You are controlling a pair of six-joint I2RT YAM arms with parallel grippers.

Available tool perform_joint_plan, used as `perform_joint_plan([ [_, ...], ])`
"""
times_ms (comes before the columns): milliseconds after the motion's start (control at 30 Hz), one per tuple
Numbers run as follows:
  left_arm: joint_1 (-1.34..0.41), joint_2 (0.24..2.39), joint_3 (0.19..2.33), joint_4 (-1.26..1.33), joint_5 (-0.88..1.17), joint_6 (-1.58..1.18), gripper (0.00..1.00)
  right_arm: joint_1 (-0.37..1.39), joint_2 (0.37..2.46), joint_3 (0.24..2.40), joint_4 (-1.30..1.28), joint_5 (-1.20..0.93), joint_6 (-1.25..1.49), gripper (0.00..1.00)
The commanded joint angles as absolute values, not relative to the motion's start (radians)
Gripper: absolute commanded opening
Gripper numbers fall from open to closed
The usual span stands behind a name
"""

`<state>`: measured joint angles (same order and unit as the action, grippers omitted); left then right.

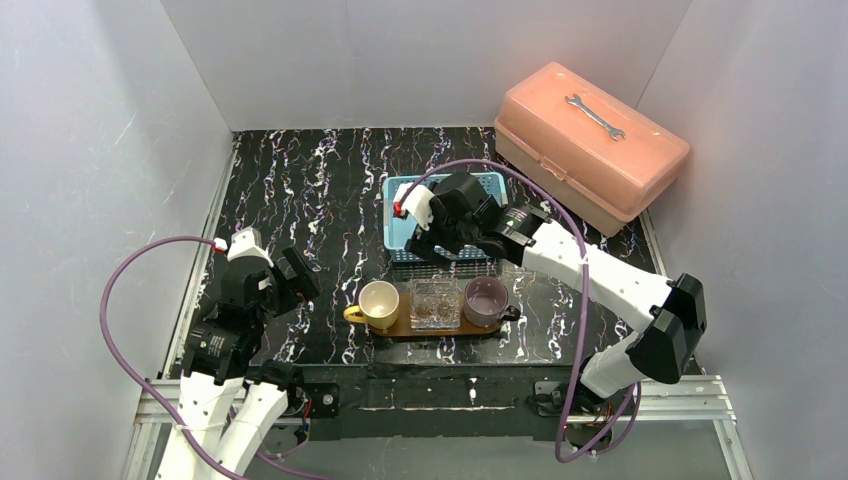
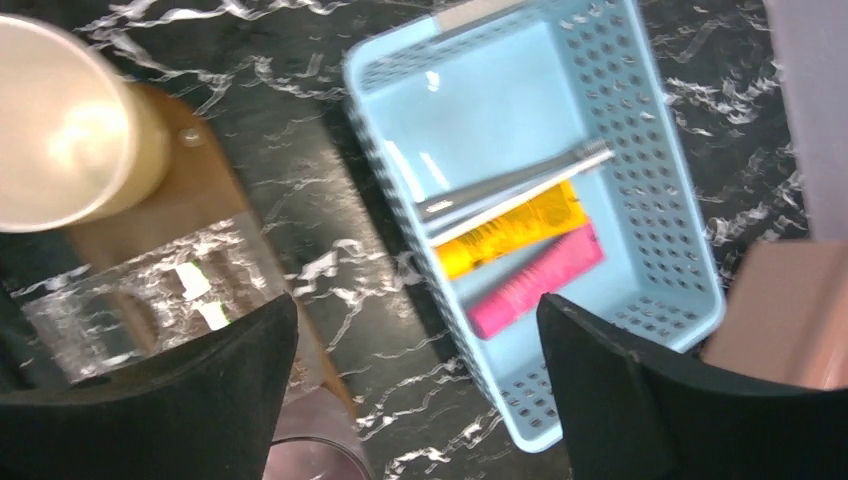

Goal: Prepare toiletry sets of a toothbrush and toothpaste on the tray

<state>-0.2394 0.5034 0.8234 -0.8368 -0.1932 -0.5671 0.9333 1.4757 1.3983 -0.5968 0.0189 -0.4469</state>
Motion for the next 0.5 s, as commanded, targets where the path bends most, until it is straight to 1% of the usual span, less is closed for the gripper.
perform_joint_plan([
  [0, -0.239, 0.512, 0.813, -0.831, -0.190, -0.551, 0.98, 0.929, 1.519, 1.449, -0.469, 0.298, -0.249, 0.98],
  [167, -0.239, 0.512, 0.813, -0.830, -0.190, -0.551, 0.99, 0.900, 1.597, 1.521, -0.480, 0.363, -0.150, 0.98],
  [333, -0.238, 0.513, 0.813, -0.830, -0.187, -0.549, 0.99, 0.874, 1.683, 1.566, -0.479, 0.458, -0.114, 0.98],
  [467, -0.240, 0.511, 0.813, -0.830, -0.187, -0.549, 1.00, 0.833, 1.744, 1.588, -0.463, 0.414, -0.083, 0.99],
])
